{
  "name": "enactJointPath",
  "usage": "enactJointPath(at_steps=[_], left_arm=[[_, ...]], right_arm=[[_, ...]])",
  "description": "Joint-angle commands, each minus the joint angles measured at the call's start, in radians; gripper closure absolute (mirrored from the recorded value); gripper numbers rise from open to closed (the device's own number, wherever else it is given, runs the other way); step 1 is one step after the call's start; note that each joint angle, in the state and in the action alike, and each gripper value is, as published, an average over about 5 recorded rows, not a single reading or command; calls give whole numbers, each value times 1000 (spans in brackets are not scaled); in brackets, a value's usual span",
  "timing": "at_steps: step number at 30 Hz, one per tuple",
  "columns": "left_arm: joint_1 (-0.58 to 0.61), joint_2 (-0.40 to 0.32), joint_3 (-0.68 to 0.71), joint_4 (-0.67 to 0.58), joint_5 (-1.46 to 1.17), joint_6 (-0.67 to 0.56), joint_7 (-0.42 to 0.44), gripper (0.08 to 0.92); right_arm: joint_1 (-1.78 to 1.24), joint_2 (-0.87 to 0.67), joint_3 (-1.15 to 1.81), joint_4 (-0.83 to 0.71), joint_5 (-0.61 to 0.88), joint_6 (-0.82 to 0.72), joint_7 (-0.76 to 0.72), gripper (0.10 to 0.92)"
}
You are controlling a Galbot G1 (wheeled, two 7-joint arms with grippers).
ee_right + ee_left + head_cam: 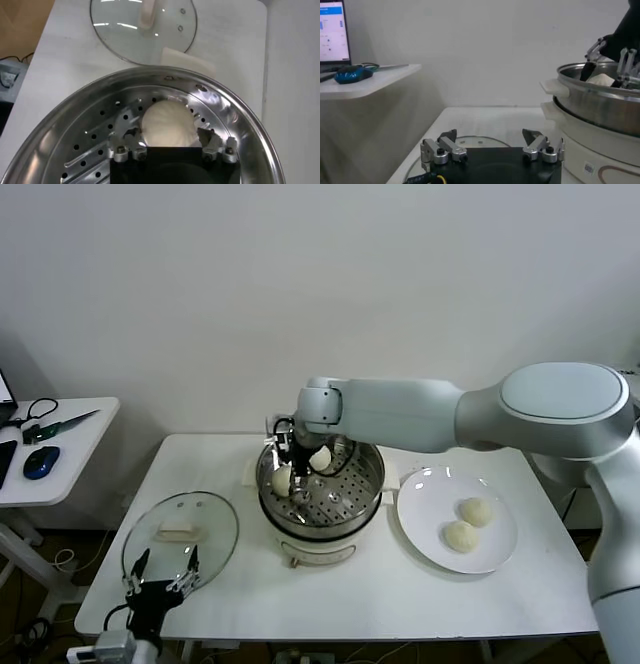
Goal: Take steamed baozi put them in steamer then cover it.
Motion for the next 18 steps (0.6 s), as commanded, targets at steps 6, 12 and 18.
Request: enactJointPath(at_steps=[6,12,18], left_arm=[[6,-1,3,-7,3,-1,0,177],[2,0,3,-10,3,-1,0,177],[-11,3,3,-4,3,0,2,177]], right_arm=[[322,-354,-129,261,-18,131,-179,203],[514,-652,-365,442,-117,183,-249,203],[385,-879,-409,470,-292,184,-187,203]])
